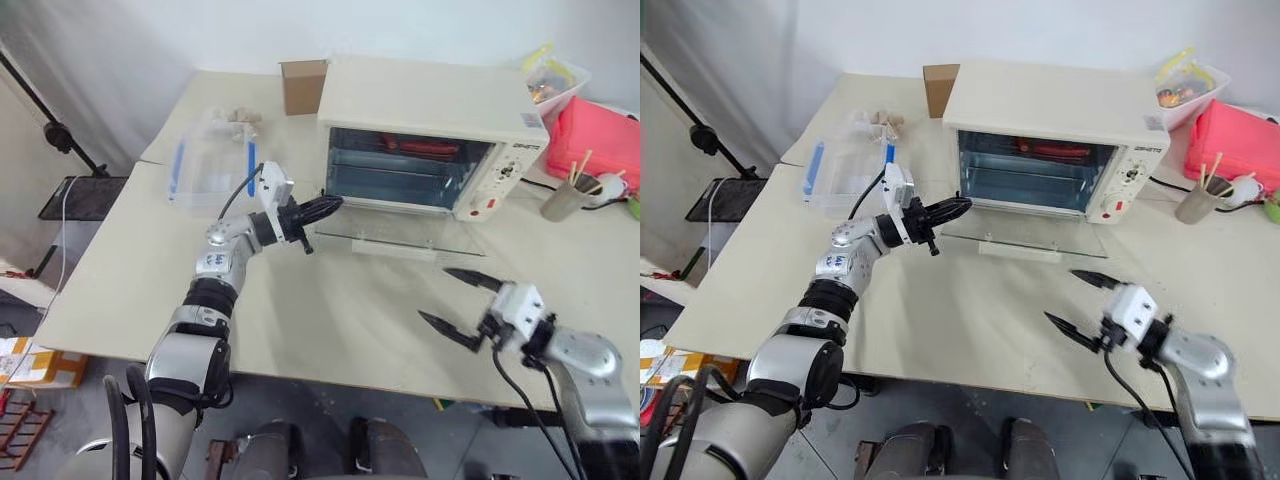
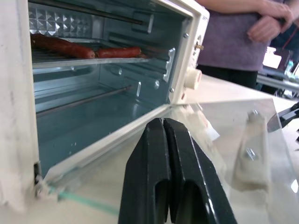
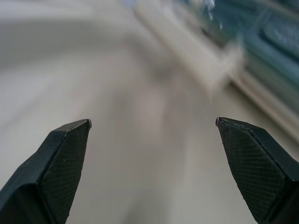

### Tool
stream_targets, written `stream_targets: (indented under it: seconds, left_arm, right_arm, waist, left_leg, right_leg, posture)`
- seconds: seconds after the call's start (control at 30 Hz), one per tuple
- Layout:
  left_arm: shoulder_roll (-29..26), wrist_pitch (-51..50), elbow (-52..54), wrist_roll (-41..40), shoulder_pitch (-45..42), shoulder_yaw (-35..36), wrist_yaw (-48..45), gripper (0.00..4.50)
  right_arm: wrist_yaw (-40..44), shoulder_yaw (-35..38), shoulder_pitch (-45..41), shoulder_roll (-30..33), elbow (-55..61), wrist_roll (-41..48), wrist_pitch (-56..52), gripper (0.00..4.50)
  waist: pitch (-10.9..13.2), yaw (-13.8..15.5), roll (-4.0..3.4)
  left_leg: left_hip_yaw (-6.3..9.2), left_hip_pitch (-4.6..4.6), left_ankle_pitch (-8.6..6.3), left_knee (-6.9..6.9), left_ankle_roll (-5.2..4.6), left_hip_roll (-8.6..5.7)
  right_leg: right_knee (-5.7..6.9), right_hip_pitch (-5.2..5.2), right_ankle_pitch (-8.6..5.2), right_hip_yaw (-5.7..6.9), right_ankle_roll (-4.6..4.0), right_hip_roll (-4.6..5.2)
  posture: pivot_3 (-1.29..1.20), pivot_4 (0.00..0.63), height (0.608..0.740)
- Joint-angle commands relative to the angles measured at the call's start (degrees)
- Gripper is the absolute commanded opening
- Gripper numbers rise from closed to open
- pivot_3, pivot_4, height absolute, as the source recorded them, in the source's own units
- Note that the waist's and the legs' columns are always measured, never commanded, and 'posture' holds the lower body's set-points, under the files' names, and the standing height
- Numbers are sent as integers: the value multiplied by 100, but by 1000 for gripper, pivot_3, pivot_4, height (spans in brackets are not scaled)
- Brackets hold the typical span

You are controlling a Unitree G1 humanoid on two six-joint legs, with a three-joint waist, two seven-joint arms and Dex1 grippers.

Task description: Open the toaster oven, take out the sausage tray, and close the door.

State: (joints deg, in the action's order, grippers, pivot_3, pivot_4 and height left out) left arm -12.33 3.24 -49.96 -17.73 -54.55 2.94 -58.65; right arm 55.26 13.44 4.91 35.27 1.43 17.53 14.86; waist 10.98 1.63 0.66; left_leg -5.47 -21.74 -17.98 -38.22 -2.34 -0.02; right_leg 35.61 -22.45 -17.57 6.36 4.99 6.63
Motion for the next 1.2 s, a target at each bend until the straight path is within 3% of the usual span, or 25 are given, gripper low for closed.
stream_targets:
  seconds: [0.03, 0.27, 0.33, 0.43, 0.53, 0.63, 0.73, 0.93, 1.13, 1.2]
  left_arm:
    - [-41, 160, 243, 167, 206, -141, -226, 48]
    - [-117, 233, 523, 367, 635, -282, -297, 48]
    - [-133, 219, 630, 436, 775, -314, -219, 48]
    - [-137, 33, 1001, 327, 1060, -218, -60, 48]
    - [-206, -290, 1592, 182, 1410, -160, 3, 656]
    - [-283, -450, 2078, 178, 1709, -169, 106, 1591]
    - [-318, -570, 2604, 59, 2020, -69, 280, 2558]
    - [-435, -806, 3784, -350, 2690, 315, 686, 4438]
    - [-686, -1201, 4704, -723, 3510, 631, 927, 4477]
    - [-711, -1252, 4888, -774, 3701, 654, 1000, 4500]
  right_arm:
    - [-408, 734, 535, 155, 463, 88, -50, 4500]
    - [-940, 1227, 521, 415, 1090, 360, -931, 4500]
    - [-905, 1030, 191, 606, 1361, 576, -1436, 4500]
    - [-1097, 220, -827, 693, 1450, 45, -1770, 4500]
    - [-1712, -798, -2090, 260, 1204, -847, -2048, 4500]
    - [-2217, -1444, -2955, -54, 634, -1727, -2144, 4500]
    - [-2486, -1925, -3694, -385, -257, -2257, -1486, 4500]
    - [-3902, -2629, -5088, -813, -2527, -3661, -187, 4500]
    - [-4999, -3025, -6144, -1025, -4393, -4492, 218, 4500]
    - [-5169, -3046, -6314, -1070, -4762, -4547, 299, 4092]
  waist:
    - [0, -15, 0]
    - [0, -85, 0]
    - [0, -95, 0]
    - [0, -160, 0]
    - [0, -197, 0]
    - [0, -168, -1]
    - [0, -161, 0]
    - [0, -202, 0]
    - [0, -308, -1]
    - [0, -330, -1]
  left_leg:
    - [-4, 0, -1, 1, -1, -2]
    - [-10, 16, -1, 3, 2, 6]
    - [-9, 16, -1, 5, 2, 8]
    - [-11, 19, -2, 4, 1, 9]
    - [-10, 21, -1, 5, 3, 13]
    - [-7, 20, 2, 6, 8, 15]
    - [0, 6, 1, 1, 5, 7]
    - [5, -4, 3, -8, -6, 0]
    - [9, -5, 5, -2, -2, 3]
    - [13, -5, 6, 1, -1, 5]
  right_leg:
    - [-2, 0, 1, -5, 1, 1]
    - [0, -2, 2, -23, 2, 0]
    - [1, -2, 2, -22, 2, 0]
    - [2, -2, 2, -24, 2, 2]
    - [4, -6, 1, -22, 0, 2]
    - [33, -15, 0, -18, -2, 1]
    - [27, -13, 0, -9, -2, 5]
    - [23, -14, 2, -3, 2, 12]
    - [24, -14, 2, -2, 2, 9]
    - [23, -14, 2, -1, 2, 7]
  posture:
    - [0, 150, 740]
    - [0, 150, 740]
    - [0, 150, 740]
    - [0, 150, 740]
    - [0, 150, 740]
    - [0, 150, 740]
    - [0, 150, 740]
    - [0, 150, 740]
    - [0, 150, 740]
    - [0, 150, 740]
